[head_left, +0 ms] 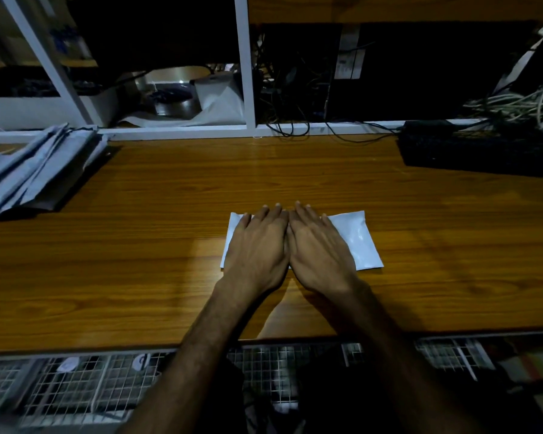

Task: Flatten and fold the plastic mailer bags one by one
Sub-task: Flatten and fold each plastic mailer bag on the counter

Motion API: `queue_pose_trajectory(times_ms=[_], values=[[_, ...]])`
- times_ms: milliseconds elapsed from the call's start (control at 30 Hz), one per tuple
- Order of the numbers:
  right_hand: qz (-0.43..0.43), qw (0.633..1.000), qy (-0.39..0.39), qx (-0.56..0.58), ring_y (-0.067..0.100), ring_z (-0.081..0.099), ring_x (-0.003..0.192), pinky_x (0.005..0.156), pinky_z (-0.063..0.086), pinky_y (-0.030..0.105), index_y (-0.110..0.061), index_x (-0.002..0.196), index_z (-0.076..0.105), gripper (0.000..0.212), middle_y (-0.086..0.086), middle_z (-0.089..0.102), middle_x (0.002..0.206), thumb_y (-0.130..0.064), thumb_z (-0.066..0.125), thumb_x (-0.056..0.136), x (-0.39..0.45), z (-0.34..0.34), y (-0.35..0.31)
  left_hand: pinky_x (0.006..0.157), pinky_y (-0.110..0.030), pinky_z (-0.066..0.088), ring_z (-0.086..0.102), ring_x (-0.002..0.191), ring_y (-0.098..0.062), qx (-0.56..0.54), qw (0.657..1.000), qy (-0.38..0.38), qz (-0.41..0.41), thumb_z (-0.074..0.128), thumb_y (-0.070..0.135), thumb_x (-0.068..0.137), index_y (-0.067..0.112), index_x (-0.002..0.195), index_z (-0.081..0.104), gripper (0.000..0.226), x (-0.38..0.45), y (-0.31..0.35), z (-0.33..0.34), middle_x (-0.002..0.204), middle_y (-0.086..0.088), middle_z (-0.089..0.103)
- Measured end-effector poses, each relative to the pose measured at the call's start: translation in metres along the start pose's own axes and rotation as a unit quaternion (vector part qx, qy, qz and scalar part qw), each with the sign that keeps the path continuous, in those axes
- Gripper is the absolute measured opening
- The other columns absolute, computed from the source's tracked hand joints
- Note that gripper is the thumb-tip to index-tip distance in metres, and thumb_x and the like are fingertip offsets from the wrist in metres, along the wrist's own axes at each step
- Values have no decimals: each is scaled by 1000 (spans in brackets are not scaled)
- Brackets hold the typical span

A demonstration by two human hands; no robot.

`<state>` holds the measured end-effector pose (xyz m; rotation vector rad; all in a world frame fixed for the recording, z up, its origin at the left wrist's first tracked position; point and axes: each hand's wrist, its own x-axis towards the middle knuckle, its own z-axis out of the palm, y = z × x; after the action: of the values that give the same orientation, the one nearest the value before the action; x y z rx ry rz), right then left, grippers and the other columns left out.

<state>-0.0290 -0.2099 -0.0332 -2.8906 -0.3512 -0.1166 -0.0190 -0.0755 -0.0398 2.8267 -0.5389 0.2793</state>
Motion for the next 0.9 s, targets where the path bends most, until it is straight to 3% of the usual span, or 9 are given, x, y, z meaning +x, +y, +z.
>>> queue_pose_trajectory(times_ms=[333, 467, 567, 700, 900], values=[[20, 999, 2, -30, 24, 17, 158, 127, 16, 43, -10, 161, 24, 55, 11, 19, 171, -33, 22, 111, 1, 0, 2, 124, -47, 21, 27, 155, -26, 66, 997, -41, -29, -10, 48, 90, 11, 159, 34, 90, 3, 3, -3, 167, -8, 33], [27, 999, 9, -42, 26, 20, 157, 127, 20, 45, -10, 160, 28, 77, 12, 23, 170, -44, -5, 99, 1, 2, 2, 125, -48, 20, 24, 156, -27, 71, 995, -46, -45, -6, 48, 95, 9, 160, 32, 84, 3, 3, -2, 168, -10, 30], [40, 998, 10, -44, 27, 19, 158, 127, 19, 46, -11, 160, 28, 73, 12, 22, 170, -44, -2, 102, 2, 5, 4, 126, -47, 17, 21, 157, -27, 69, 995, -48, -52, -4, 49, 97, 10, 161, 29, 82, 3, 3, -1, 169, -10, 27], [44, 998, 5, -51, 26, 16, 158, 127, 17, 47, -13, 161, 27, 95, 11, 20, 171, -51, -18, 87, 1, 4, 4, 128, -47, 15, 18, 158, -27, 66, 994, -58, -62, -1, 48, 98, 9, 163, 25, 80, 3, 3, -1, 171, -11, 23], [61, 997, 9, -49, 28, 14, 159, 127, 15, 49, -15, 162, 25, 89, 12, 18, 171, -54, -14, 91, 1, 5, 4, 128, -49, 14, 17, 158, -28, 82, 991, -65, -78, 1, 47, 98, 8, 163, 24, 78, 4, 3, 1, 171, -11, 22]])
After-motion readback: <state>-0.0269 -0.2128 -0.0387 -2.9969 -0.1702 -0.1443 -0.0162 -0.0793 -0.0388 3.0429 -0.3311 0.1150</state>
